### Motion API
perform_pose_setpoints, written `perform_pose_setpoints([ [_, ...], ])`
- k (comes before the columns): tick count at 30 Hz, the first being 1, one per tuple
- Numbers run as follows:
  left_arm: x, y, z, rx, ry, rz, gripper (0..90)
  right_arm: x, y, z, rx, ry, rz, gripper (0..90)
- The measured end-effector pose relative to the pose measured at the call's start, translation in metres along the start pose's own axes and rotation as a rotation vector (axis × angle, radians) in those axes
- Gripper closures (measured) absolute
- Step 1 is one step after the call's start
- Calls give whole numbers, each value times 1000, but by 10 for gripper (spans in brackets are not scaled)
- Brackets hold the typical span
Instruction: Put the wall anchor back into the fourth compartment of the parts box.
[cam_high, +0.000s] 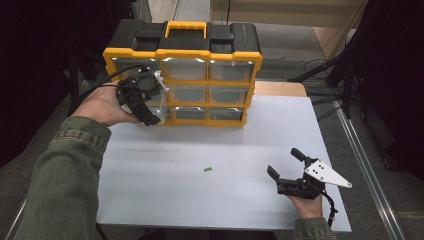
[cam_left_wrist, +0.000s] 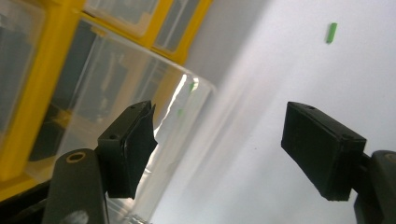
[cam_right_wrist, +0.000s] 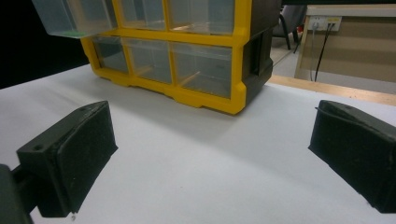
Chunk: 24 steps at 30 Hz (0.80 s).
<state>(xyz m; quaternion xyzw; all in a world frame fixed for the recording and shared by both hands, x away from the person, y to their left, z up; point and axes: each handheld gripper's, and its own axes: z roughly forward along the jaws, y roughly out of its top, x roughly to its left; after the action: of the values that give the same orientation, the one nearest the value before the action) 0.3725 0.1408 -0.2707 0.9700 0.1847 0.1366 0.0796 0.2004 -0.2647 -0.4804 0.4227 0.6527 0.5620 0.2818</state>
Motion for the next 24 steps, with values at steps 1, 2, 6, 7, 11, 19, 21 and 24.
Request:
perform_pose_setpoints([
  [1, -2, 0, 1, 0, -1, 1, 236, 0, 0, 0, -3, 0, -2, 4],
  [2, -5, 1, 2, 0, -2, -4, 210, 0, 0, 0, -3, 0, -1, 4],
  [6, -13, 3, 7, -10, -10, -8, 175, 0, 0, 0, -3, 2, 1, 4],
  [7, -16, 5, 8, -12, -13, -6, 175, 0, 0, 0, -4, 2, 1, 4],
  [11, -26, 10, 14, -16, -14, 3, 134, 0, 0, 1, -4, 4, 4, 4],
  [19, -50, 25, 35, -36, -36, 24, 92, 1, 1, 2, -5, 11, -3, 4],
  [21, -59, 30, 44, -18, -45, 35, 54, 1, 1, 2, -4, 14, 3, 4],
  [24, -69, 37, 57, -2, -54, 49, 35, 2, 1, 3, -5, 17, -3, 4],
])
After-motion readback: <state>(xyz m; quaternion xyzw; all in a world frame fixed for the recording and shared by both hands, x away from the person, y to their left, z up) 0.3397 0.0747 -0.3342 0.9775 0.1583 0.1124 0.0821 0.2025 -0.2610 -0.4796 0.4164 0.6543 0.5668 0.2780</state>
